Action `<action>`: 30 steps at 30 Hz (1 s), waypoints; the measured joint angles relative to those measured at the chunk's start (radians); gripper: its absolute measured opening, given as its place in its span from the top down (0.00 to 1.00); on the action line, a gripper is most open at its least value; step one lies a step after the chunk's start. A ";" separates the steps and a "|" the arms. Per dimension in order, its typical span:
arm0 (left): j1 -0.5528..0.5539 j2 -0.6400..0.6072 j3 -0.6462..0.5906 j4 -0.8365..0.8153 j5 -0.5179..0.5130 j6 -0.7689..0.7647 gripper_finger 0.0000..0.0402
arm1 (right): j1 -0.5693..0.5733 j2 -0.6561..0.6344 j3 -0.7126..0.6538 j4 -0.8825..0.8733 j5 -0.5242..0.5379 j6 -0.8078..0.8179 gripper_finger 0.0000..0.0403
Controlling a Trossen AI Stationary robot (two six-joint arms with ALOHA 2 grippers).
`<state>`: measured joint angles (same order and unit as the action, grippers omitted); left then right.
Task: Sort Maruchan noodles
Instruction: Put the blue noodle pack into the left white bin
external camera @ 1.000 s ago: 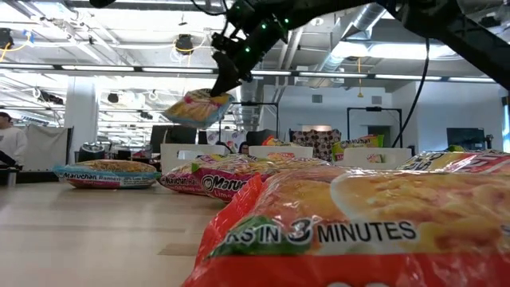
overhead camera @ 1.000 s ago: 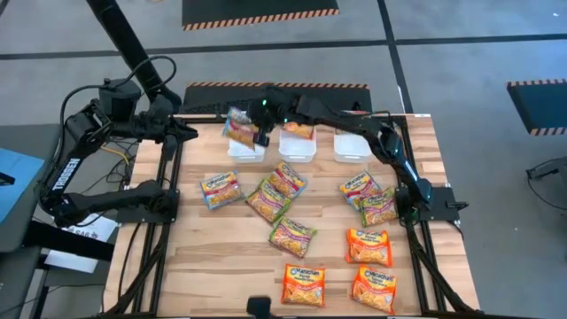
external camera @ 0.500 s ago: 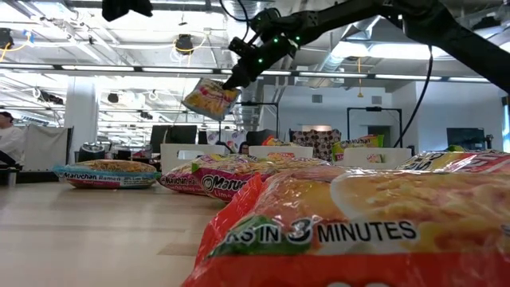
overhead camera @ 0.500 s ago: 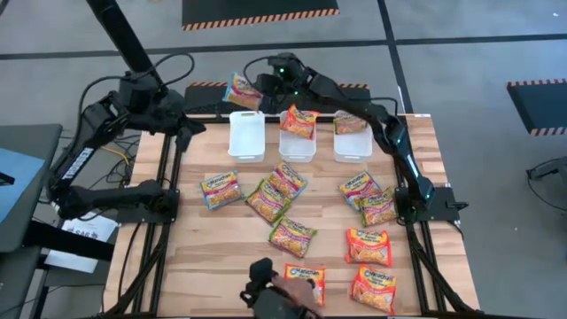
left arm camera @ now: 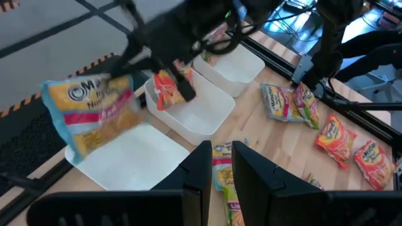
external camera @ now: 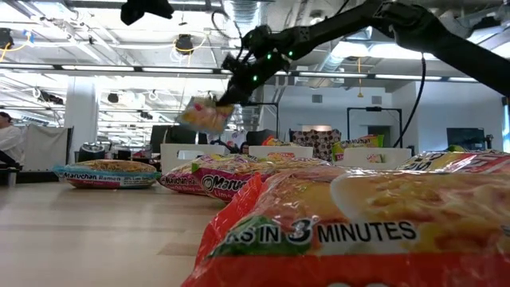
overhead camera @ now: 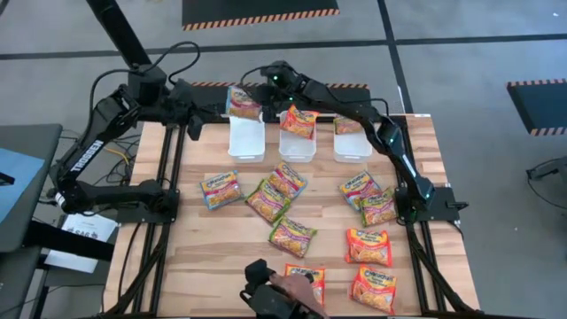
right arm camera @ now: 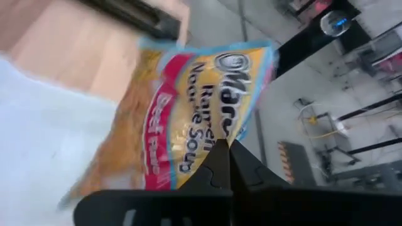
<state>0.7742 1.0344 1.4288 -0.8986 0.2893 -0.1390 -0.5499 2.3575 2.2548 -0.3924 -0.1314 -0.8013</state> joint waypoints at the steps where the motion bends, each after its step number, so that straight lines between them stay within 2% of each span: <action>1: 0.000 0.000 0.000 0.000 -0.002 -0.002 0.88 | -0.001 0.008 -0.003 -0.019 0.000 -0.001 1.00; 19: 0.000 0.000 0.000 -0.001 0.002 -0.015 0.88 | 0.005 0.051 0.000 -0.024 0.025 -0.044 0.99; 30: -0.001 0.000 0.000 -0.002 0.021 -0.016 0.88 | 0.023 0.084 -0.002 -0.055 0.086 -0.096 0.99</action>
<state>0.7734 1.0344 1.4288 -0.9001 0.3103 -0.1547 -0.5270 2.4419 2.2532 -0.4474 -0.0457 -0.8971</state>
